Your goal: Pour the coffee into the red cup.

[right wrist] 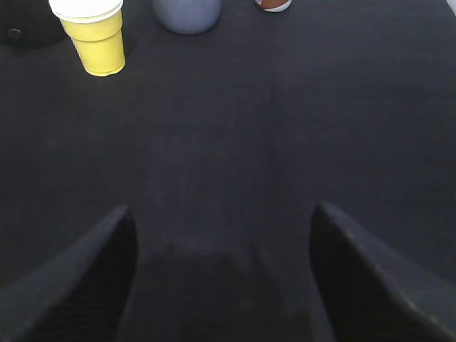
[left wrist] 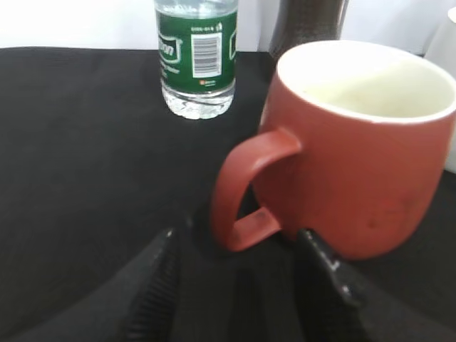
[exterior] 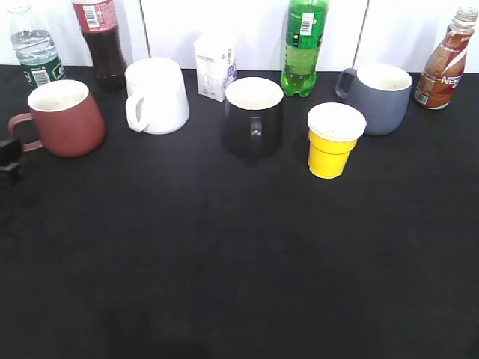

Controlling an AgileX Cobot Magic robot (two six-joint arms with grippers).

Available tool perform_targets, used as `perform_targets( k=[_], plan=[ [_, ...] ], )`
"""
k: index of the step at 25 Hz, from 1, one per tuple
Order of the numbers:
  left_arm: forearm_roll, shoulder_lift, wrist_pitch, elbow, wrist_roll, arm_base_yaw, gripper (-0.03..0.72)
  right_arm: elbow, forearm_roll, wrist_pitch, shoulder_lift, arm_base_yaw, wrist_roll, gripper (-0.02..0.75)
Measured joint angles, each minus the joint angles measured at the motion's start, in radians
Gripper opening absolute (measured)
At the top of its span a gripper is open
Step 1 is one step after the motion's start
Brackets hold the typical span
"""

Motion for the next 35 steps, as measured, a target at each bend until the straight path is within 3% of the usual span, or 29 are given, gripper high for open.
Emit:
perform_targets(
  k=[6,21,28,35],
  plan=[
    [-0.011,0.067,-0.097,-0.042,-0.001,0.0,0.384,0.0,0.0,0.0,0.0,0.0,0.0,0.588],
    [-0.017,0.239,0.017,-0.306,-0.001,0.0,0.355,0.0,0.001,0.0,0.0,0.0,0.0,0.588],
    [0.04,0.241,0.033,-0.321,0.002,0.0,0.062,0.0,0.002,0.0,0.0,0.0,0.0,0.588],
    [0.092,0.189,0.033,-0.308,0.006,0.0,0.045,0.0,0.003,0.0,0.0,0.0,0.0,0.588]
  ],
)
